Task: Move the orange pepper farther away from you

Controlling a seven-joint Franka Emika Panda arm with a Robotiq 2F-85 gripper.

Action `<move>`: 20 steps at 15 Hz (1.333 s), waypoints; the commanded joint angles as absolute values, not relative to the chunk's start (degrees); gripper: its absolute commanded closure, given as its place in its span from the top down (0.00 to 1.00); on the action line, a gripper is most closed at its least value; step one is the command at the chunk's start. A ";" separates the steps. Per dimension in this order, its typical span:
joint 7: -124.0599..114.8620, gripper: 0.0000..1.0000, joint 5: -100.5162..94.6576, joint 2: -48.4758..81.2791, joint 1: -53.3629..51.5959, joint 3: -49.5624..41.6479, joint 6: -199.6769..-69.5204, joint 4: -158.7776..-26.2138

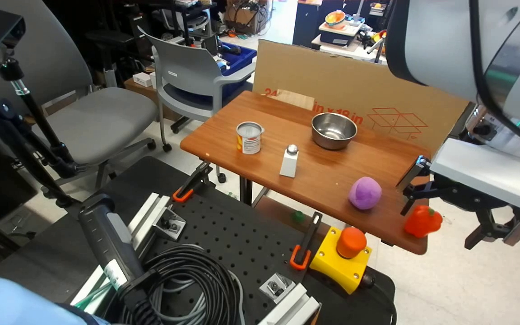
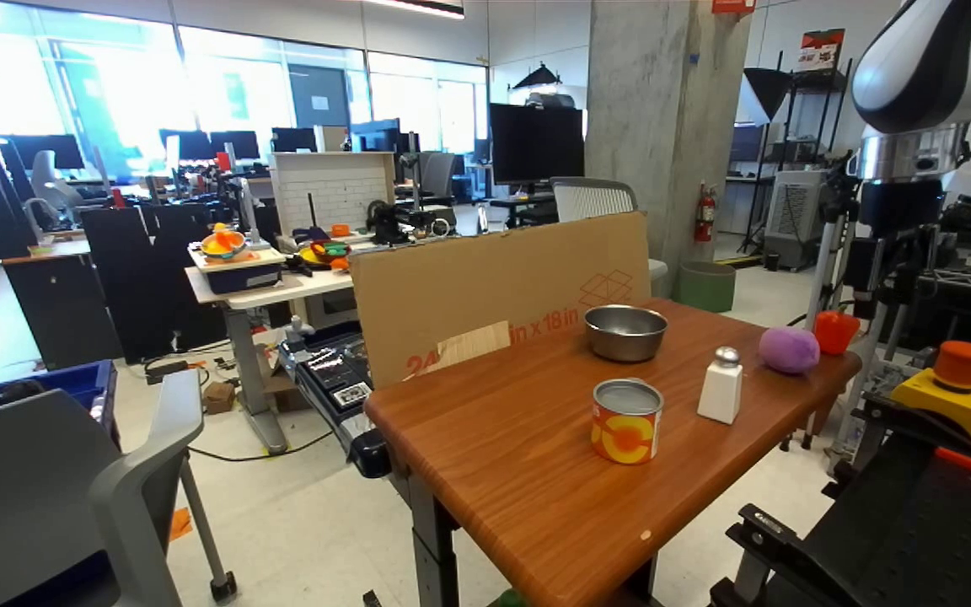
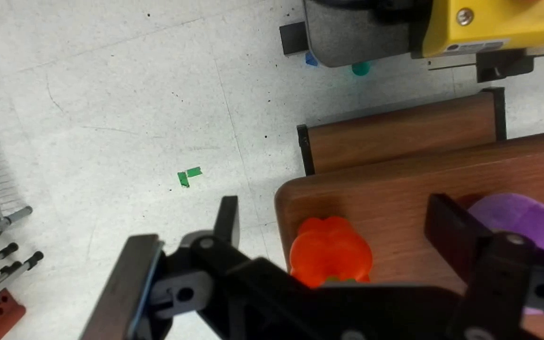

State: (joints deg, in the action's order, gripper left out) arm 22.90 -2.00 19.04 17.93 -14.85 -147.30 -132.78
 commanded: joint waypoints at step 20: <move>23.10 0.21 -3.10 29.39 21.11 -7.73 -151.51 -120.42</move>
